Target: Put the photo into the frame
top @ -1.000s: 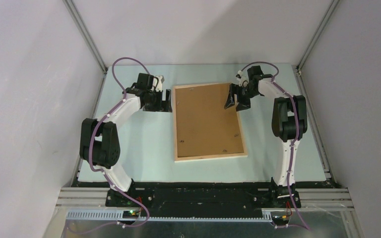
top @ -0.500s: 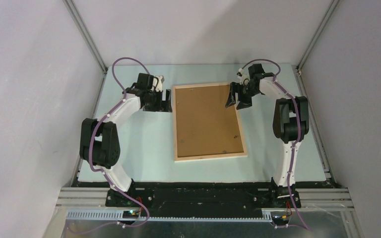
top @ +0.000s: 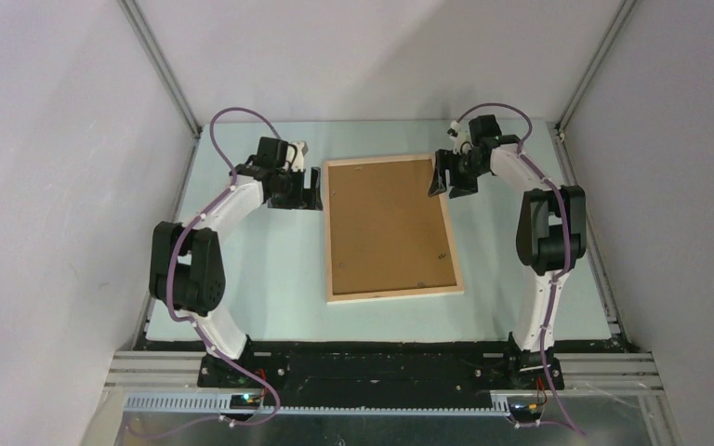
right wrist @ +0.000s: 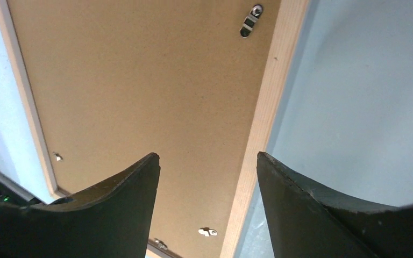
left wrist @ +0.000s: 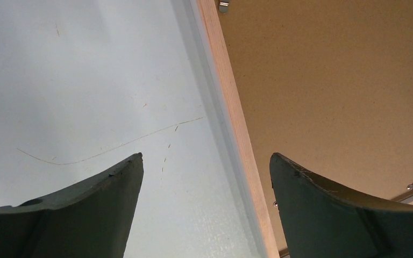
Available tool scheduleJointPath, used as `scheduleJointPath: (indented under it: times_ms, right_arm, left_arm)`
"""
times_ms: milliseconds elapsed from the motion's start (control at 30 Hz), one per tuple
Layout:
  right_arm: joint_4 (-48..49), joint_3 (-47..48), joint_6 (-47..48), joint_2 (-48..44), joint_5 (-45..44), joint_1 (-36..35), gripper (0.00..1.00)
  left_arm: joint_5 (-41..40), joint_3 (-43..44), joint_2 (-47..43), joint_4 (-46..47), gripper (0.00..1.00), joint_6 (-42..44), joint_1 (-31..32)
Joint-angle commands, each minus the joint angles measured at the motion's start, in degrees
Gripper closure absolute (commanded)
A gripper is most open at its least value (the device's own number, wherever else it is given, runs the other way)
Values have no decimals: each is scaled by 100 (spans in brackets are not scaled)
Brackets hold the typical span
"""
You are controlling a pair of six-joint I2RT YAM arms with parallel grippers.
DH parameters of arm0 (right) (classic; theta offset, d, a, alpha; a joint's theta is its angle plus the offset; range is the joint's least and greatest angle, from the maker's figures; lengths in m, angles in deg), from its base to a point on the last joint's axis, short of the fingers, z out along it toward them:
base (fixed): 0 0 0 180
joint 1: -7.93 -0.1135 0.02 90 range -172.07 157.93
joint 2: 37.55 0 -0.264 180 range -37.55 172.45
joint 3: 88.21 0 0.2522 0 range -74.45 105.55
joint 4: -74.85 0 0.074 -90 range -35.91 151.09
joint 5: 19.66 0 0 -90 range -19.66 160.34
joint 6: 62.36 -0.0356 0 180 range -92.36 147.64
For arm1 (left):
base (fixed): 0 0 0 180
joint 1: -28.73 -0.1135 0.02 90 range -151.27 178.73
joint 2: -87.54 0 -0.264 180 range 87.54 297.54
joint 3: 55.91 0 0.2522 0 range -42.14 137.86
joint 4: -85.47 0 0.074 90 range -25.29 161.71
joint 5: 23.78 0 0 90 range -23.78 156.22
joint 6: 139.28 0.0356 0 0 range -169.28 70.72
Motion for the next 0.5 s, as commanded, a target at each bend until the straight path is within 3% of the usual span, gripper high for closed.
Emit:
scheduleJointPath:
  times_ms: [0,467]
  right_arm:
    - [506,-232,266,-444,-534,-33,30]
    - [864,-921,497,-311,-994,-56,45]
  left_arm:
    - [66,23,-319,47,8,-56,-60]
    - [-195,6,-462,-39,0,260,-60]
